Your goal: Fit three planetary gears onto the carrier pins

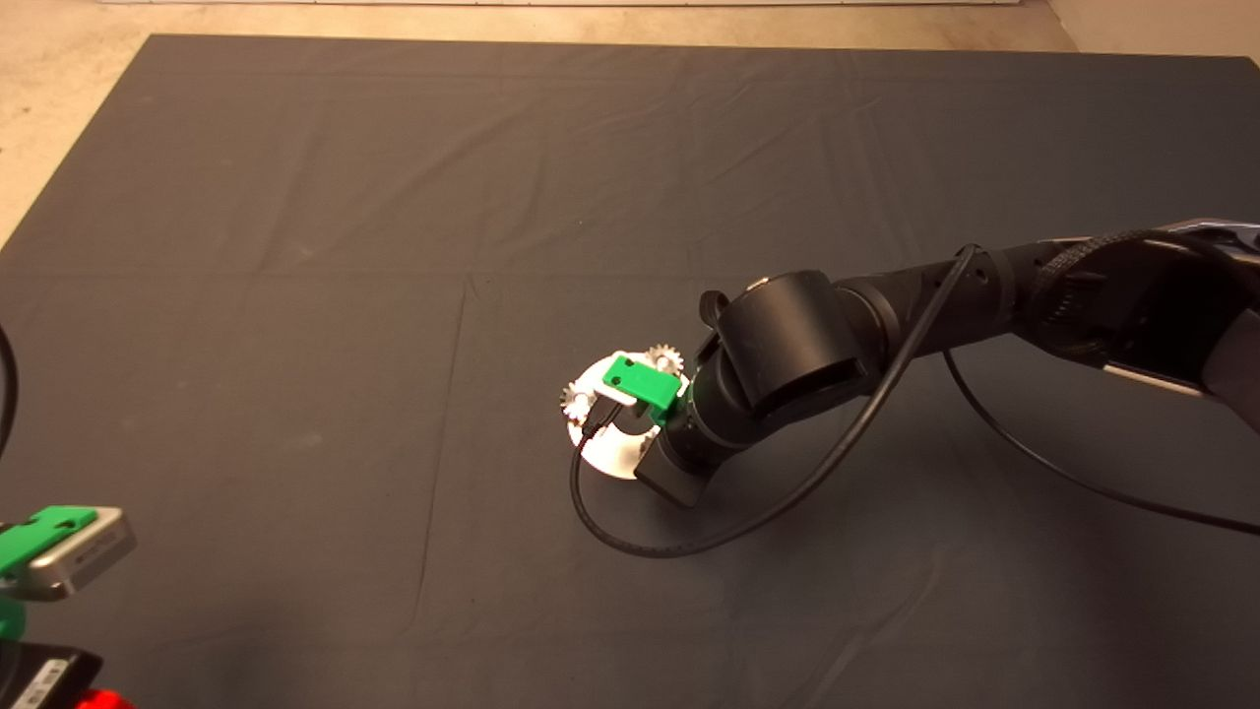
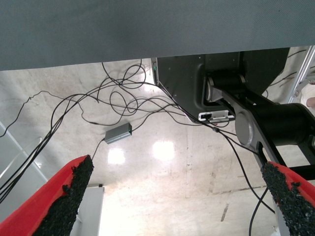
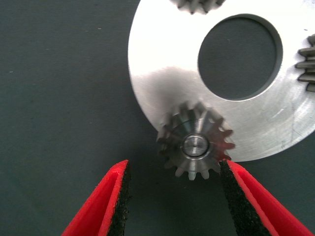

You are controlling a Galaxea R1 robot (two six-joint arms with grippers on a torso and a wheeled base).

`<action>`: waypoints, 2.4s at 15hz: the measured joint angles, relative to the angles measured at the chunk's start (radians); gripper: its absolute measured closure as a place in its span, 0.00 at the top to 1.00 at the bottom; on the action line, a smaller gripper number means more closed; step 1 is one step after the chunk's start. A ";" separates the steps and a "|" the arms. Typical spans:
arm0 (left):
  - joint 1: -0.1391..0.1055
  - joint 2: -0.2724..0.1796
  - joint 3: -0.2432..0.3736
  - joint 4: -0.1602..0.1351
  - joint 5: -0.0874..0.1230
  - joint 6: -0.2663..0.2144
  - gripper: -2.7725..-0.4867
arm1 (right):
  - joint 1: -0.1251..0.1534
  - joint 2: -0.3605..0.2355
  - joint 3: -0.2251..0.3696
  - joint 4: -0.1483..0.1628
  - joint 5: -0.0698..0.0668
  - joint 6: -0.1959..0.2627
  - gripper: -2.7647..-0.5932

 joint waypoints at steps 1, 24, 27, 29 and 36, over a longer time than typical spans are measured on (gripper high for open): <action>0.000 -0.002 0.000 0.000 0.000 0.000 0.89 | 0.000 0.000 0.003 0.000 0.001 0.000 0.36; 0.000 0.004 0.000 -0.013 0.000 0.019 0.89 | 0.199 -0.500 0.406 0.254 -0.002 0.555 0.79; 0.000 0.004 0.002 -0.024 0.000 0.019 0.89 | 0.221 -0.542 0.514 0.338 0.001 0.757 0.80; 0.000 0.007 0.003 -0.030 0.000 0.019 0.89 | 0.225 -0.565 0.539 0.371 0.000 0.819 0.86; 0.000 0.061 0.005 -0.030 0.000 0.018 0.89 | 0.235 -0.618 0.565 0.414 0.000 0.848 0.86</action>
